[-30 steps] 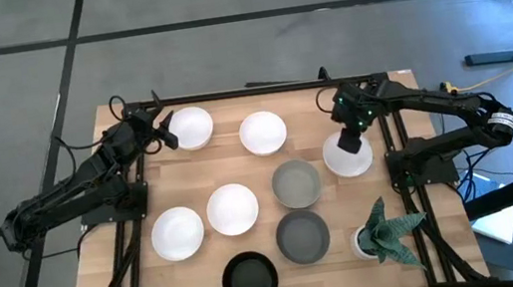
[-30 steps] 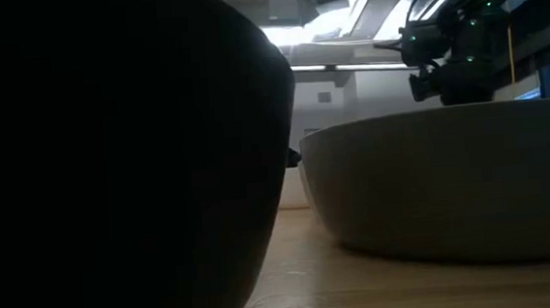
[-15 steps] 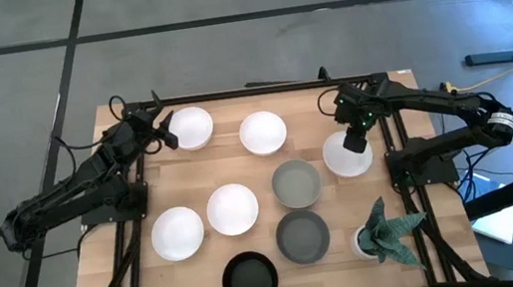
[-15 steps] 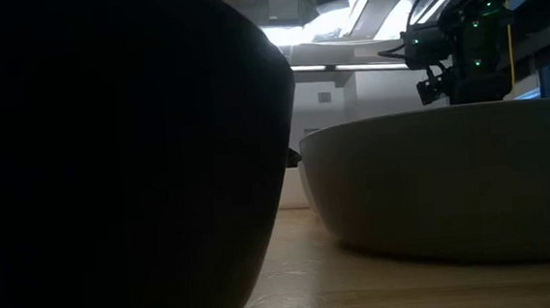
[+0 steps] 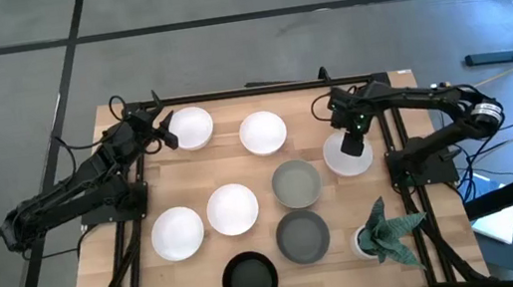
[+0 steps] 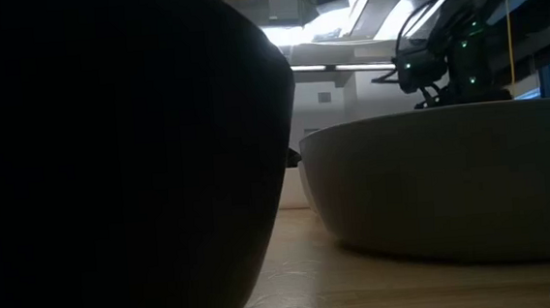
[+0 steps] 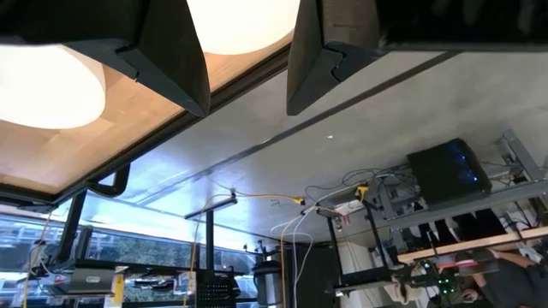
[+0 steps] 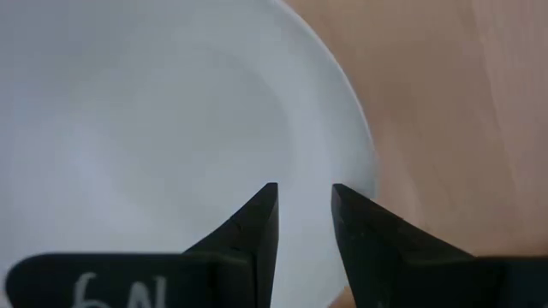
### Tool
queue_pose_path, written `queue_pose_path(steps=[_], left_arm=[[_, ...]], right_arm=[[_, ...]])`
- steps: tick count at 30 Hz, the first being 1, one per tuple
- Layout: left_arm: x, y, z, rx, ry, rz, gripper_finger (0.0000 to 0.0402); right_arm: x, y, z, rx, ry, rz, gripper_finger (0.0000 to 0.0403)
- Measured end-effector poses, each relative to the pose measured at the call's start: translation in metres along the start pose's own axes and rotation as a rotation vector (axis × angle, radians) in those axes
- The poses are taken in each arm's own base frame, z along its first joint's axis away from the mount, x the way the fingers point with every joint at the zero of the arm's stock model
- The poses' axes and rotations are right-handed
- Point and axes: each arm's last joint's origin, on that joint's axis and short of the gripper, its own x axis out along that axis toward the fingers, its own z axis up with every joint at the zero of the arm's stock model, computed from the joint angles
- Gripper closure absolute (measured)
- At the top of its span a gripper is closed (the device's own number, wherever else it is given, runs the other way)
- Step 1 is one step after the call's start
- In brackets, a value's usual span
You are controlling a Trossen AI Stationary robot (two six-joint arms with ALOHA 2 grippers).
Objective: Nest bowls inside each other
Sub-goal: Stack the white bowl on the light gray bowl
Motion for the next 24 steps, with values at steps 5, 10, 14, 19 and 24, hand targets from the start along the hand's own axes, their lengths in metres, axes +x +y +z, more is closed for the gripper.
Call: queue_pose_path(steps=[5,10,14,19,24], left_arm=[[0.0,0.0,0.0,-0.007,0.0,0.0,0.025],[0.0,0.0,0.0,-0.008,0.0,0.0,0.025],[0.0,0.0,0.0,-0.008,0.0,0.0,0.025],[0.0,0.0,0.0,-0.008,0.0,0.0,0.025],[0.0,0.0,0.0,-0.007,0.0,0.0,0.025]], right_arm=[[0.007,-0.001,0.005,0.002,0.005,0.0,0.0292],[0.007,-0.001,0.007,0.027,-0.001,-0.001,0.0306],[0.0,-0.002,0.013,0.059,-0.033,-0.001,0.0311],[-0.011,-0.003,0.021,0.092,-0.079,-0.005,0.0312],[-0.019,-0.004,0.027,0.16,-0.111,-0.003,0.0312]])
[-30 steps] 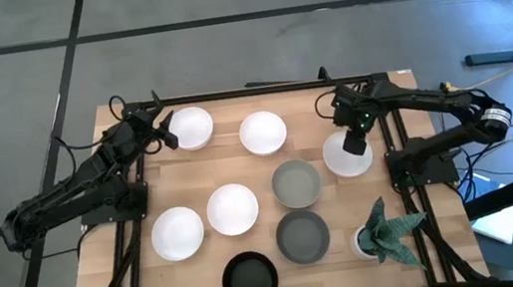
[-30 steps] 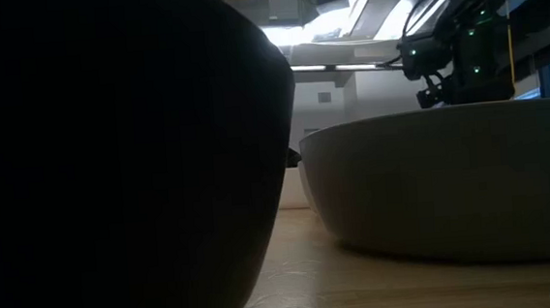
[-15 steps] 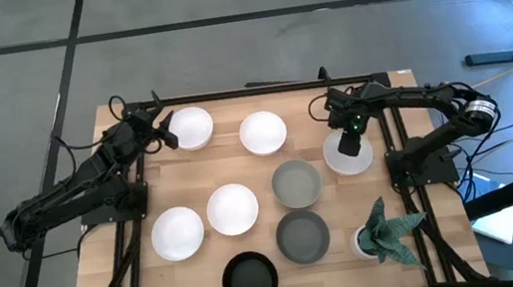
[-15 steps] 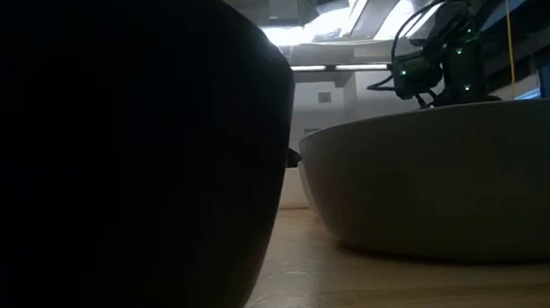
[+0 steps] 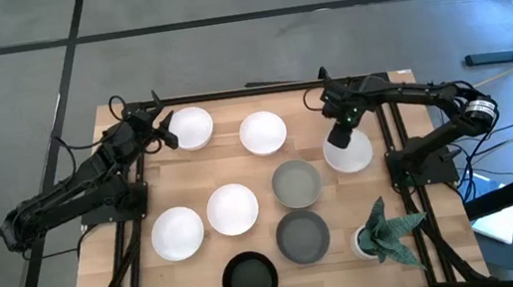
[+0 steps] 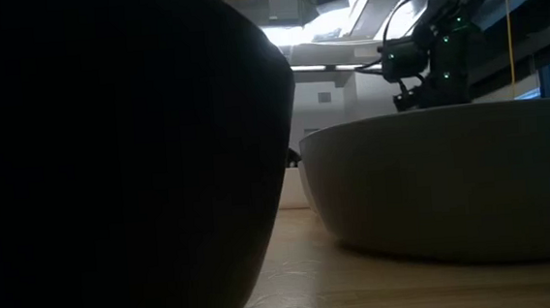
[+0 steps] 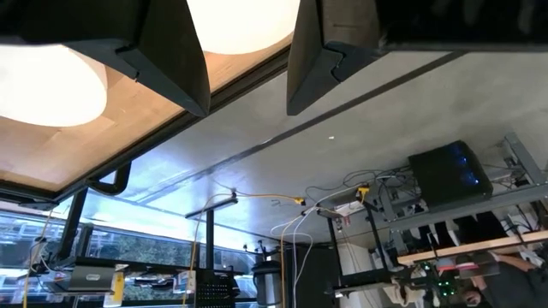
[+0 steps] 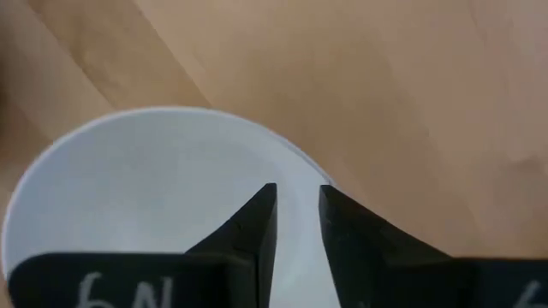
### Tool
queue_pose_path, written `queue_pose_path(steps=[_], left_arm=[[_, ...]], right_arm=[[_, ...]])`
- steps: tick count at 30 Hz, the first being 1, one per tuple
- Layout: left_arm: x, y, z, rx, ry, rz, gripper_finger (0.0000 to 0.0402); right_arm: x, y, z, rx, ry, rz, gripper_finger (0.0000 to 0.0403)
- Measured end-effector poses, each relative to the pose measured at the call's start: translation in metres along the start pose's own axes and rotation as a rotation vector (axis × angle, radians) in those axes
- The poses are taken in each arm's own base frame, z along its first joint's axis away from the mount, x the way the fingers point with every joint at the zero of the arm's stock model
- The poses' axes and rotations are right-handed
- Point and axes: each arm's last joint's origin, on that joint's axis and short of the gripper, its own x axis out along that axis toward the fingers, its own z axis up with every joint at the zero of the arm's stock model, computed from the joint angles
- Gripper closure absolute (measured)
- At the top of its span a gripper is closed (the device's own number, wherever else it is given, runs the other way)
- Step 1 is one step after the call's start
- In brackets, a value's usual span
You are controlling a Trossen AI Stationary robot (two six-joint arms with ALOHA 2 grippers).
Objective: Nest bowls inside each other
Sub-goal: Stack the white bowl on the light gray bowl
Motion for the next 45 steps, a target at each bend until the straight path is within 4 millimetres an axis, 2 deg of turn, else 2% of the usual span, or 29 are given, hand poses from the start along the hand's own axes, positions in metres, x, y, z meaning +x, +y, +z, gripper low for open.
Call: queue_pose_path(steps=[12,20,27,32,45], left_arm=[[0.0,0.0,0.0,0.0,0.0,0.0,0.025],[0.0,0.0,0.0,0.001,0.0,0.0,0.025],[0.0,0.0,0.0,0.001,0.0,0.0,0.025],[0.0,0.0,0.0,0.001,0.0,0.0,0.025],[0.0,0.0,0.0,0.0,0.0,0.0,0.025]], right_arm=[[-0.003,0.0,0.003,-0.012,-0.023,-0.006,0.0312],[-0.003,0.0,0.004,-0.14,-0.028,-0.011,0.0312],[-0.003,-0.003,0.003,-0.188,-0.012,-0.101,0.0312],[-0.003,-0.002,0.002,-0.189,-0.002,-0.08,0.0312],[0.009,-0.002,-0.008,-0.203,0.04,-0.058,0.0313]])
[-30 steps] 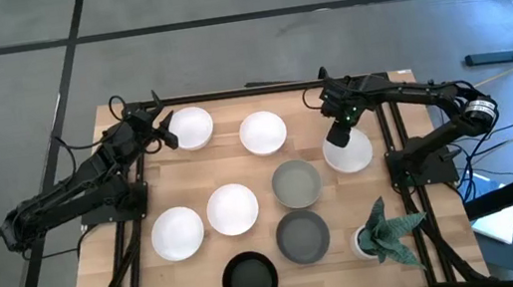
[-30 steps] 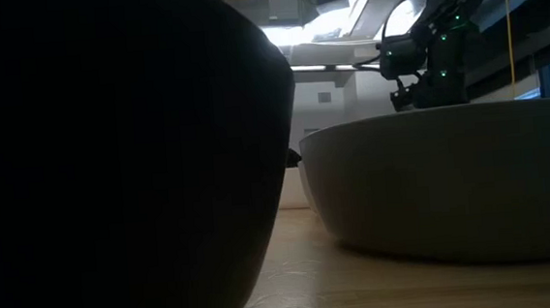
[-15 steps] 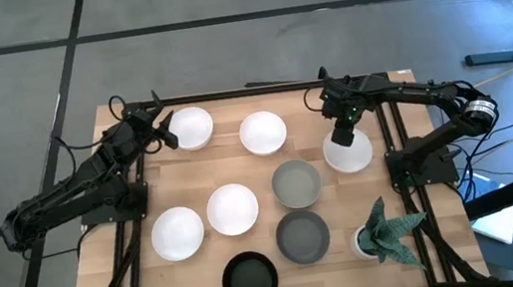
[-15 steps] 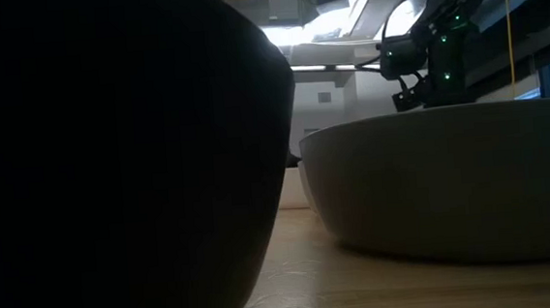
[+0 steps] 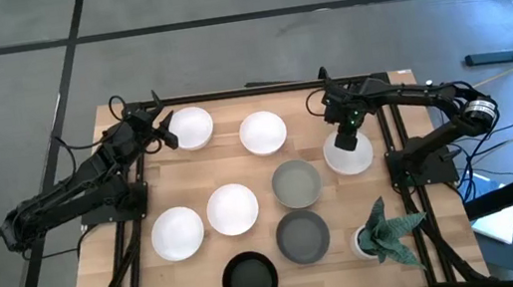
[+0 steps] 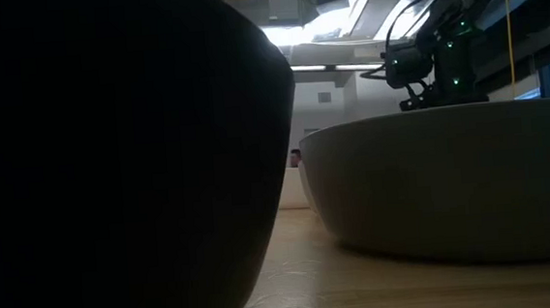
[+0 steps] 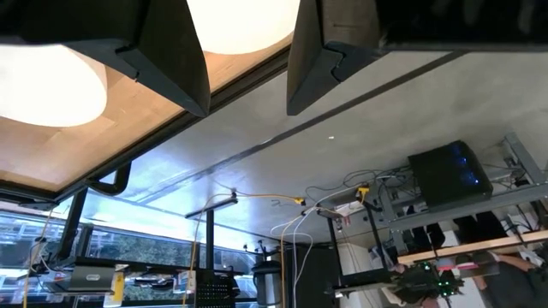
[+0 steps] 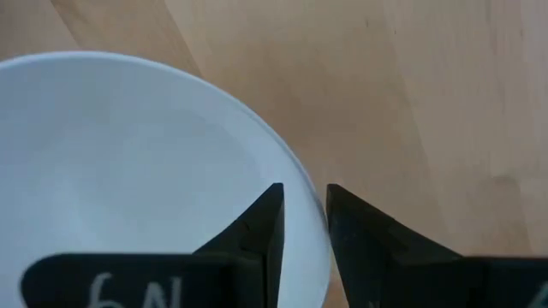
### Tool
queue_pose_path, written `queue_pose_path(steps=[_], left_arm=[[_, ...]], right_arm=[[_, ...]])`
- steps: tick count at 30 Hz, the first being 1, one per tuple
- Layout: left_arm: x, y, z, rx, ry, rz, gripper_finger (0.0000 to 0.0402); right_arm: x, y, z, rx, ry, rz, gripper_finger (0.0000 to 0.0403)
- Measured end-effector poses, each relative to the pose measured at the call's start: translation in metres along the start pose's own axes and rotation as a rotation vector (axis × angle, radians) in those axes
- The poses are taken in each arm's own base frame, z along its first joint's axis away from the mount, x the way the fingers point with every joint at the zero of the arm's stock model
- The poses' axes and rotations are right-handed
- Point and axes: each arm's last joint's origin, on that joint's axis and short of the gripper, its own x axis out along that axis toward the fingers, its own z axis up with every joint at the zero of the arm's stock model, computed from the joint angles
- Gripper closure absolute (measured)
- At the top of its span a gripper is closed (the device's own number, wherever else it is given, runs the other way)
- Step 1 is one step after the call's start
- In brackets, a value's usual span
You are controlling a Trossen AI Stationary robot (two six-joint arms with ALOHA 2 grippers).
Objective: Nest bowls inside each other
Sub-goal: Stack the white bowl on the light gray bowl
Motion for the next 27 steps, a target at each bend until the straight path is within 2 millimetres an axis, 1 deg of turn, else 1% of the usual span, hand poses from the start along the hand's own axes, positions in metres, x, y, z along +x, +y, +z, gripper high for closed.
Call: queue_pose_path(steps=[4,10,15,21,24,27], left_arm=[[0.0,0.0,0.0,0.0,0.0,0.0,0.025],[0.0,0.0,0.0,0.0,0.0,0.0,0.025],[0.0,0.0,0.0,0.0,0.0,0.0,0.025],[0.0,0.0,0.0,-0.005,0.0,0.0,0.025],[0.0,0.0,0.0,-0.008,0.0,0.0,0.025],[0.0,0.0,0.0,-0.026,0.0,0.0,0.025]], right_arm=[[0.0,0.0,0.0,0.014,0.0,0.002,0.0334],[0.0,0.0,0.0,0.016,-0.003,0.006,0.0392],[0.0,0.0,0.0,0.044,-0.002,0.006,0.0389],[-0.002,0.0,0.001,0.063,-0.002,0.006,0.0397],[-0.01,-0.002,0.006,0.06,-0.02,-0.002,0.0399],[-0.023,-0.004,0.013,0.06,-0.037,-0.008,0.0399]])
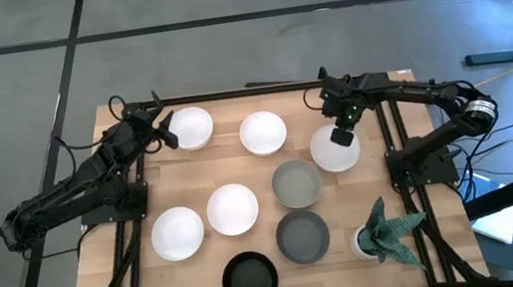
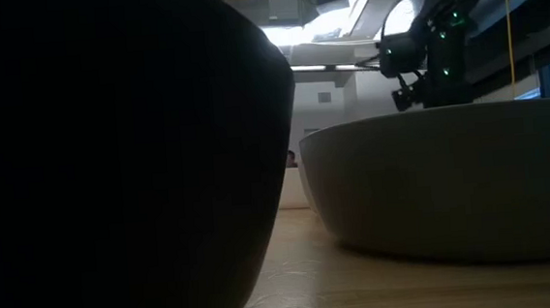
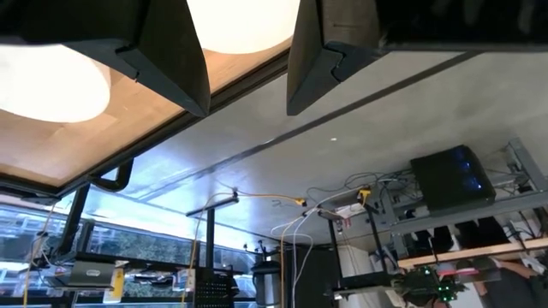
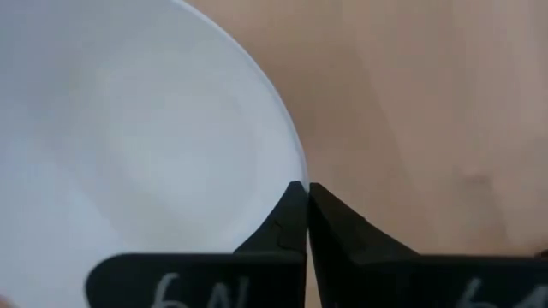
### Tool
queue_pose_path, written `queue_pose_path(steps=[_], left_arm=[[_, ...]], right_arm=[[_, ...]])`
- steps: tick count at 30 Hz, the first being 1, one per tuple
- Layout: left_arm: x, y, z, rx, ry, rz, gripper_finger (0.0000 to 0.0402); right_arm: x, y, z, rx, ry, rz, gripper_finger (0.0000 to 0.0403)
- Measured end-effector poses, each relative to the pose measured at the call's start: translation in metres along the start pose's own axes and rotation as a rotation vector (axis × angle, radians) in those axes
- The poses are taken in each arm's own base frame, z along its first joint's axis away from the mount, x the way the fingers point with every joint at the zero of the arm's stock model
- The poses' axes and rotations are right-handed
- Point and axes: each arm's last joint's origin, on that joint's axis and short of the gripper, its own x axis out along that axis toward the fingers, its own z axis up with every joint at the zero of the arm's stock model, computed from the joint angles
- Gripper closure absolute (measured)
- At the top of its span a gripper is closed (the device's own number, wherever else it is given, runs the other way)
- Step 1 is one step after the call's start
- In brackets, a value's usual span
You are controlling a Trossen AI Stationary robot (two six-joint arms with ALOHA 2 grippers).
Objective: Nest bowls inside each other
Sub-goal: Stack the white bowl on the light gray bowl
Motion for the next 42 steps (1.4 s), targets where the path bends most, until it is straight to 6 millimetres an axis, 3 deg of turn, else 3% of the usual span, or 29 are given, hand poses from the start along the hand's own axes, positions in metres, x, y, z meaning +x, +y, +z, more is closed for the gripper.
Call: queue_pose_path(steps=[7,10,14,17,27,42], left_arm=[[0.0,0.0,0.0,-0.005,0.0,0.0,0.025],[0.0,0.0,0.0,-0.006,0.0,0.0,0.025],[0.0,0.0,0.0,-0.006,0.0,0.0,0.025],[0.0,0.0,0.0,-0.005,0.0,0.0,0.025],[0.0,0.0,0.0,-0.005,0.0,0.0,0.025],[0.0,0.0,0.0,-0.005,0.0,0.0,0.025]], right_arm=[[-0.043,-0.004,0.015,0.027,-0.026,-0.003,0.0401],[-0.061,-0.002,0.022,0.06,-0.077,0.077,0.0401],[-0.078,0.014,0.032,0.022,-0.166,0.249,0.0402],[-0.081,0.029,0.036,-0.02,-0.192,0.276,0.0402],[-0.068,0.076,0.053,-0.16,-0.228,0.392,0.0402],[0.005,0.102,0.081,-0.25,-0.022,0.378,0.0402]])
